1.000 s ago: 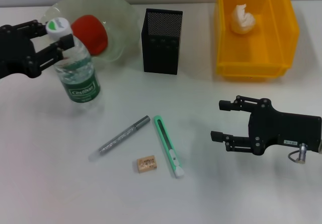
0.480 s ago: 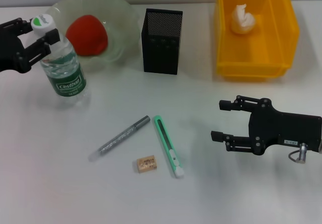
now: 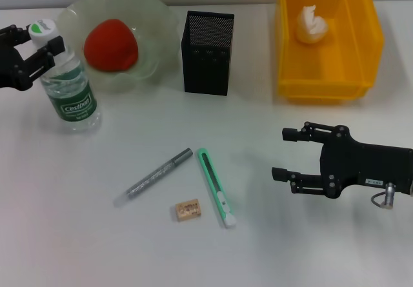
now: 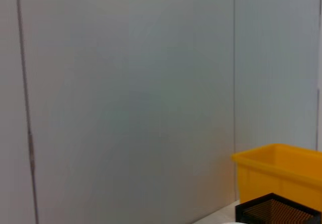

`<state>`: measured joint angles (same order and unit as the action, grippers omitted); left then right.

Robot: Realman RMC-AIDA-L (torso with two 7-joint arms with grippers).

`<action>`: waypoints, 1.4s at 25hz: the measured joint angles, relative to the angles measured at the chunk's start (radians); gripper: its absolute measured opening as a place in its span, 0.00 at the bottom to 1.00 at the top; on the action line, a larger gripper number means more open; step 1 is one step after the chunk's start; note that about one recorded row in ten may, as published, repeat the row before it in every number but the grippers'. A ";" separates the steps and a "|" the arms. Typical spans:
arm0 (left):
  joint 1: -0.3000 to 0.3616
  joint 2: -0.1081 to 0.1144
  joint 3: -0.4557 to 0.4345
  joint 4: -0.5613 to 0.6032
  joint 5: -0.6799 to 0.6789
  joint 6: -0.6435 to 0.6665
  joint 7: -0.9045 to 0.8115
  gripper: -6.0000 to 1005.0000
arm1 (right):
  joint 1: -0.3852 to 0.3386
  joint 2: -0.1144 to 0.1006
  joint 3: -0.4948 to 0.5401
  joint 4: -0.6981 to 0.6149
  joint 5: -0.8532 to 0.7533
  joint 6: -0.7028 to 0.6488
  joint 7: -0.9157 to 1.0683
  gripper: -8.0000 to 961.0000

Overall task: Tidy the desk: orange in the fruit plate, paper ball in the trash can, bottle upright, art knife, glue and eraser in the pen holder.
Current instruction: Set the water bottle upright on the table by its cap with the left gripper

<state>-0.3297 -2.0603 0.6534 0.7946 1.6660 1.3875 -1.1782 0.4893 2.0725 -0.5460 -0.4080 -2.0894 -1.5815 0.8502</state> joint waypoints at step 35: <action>0.006 -0.005 -0.022 -0.005 -0.004 -0.029 0.022 0.48 | 0.002 0.001 0.000 0.000 0.000 0.008 0.000 0.79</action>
<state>-0.3238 -2.0648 0.6314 0.7897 1.6616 1.3585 -1.1565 0.4916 2.0739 -0.5461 -0.4080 -2.0892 -1.5737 0.8497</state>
